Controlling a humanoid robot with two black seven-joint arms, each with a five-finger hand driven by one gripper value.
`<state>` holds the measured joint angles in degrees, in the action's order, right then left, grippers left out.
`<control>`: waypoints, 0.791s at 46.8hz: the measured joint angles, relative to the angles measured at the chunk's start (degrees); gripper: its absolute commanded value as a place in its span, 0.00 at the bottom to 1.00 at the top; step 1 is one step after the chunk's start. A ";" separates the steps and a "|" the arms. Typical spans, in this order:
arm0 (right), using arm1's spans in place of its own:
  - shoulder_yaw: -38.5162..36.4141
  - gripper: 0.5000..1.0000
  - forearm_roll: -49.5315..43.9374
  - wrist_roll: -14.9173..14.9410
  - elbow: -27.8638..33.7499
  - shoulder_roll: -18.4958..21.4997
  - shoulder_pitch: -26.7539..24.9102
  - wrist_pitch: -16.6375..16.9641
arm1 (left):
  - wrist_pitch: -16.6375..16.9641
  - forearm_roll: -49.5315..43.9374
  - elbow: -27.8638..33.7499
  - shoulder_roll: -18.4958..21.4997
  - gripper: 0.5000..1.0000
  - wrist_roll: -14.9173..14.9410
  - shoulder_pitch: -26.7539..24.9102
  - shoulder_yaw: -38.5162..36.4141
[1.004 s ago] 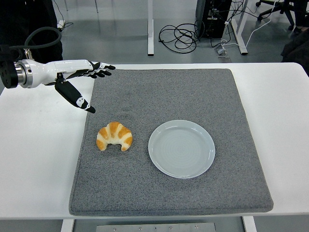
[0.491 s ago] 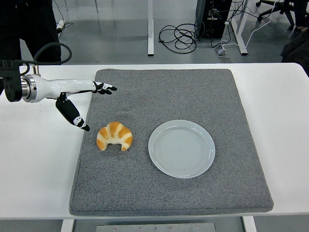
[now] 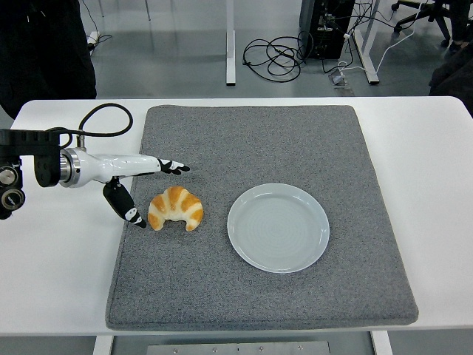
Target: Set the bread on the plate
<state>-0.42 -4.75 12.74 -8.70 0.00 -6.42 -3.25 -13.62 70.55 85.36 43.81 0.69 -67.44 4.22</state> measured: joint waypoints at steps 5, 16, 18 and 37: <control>0.00 1.00 0.00 0.00 0.00 0.00 0.01 0.00 | 1.59 0.84 -0.03 -1.72 0.93 0.13 0.98 -0.16; 0.00 1.00 0.00 0.01 0.00 0.00 0.01 0.00 | 6.35 6.31 -0.45 -3.76 0.93 0.18 3.17 -0.33; 0.00 1.00 0.00 0.00 0.00 0.00 0.00 0.00 | 7.79 8.14 -0.47 -3.89 0.93 0.18 3.89 -0.33; -0.01 1.00 0.00 0.01 0.00 0.00 0.01 0.00 | 14.21 11.44 -1.61 -5.62 0.93 -0.01 5.94 -0.27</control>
<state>-0.43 -4.75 12.75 -8.70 0.00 -6.41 -3.25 0.59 81.99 83.76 38.20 0.68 -61.50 3.96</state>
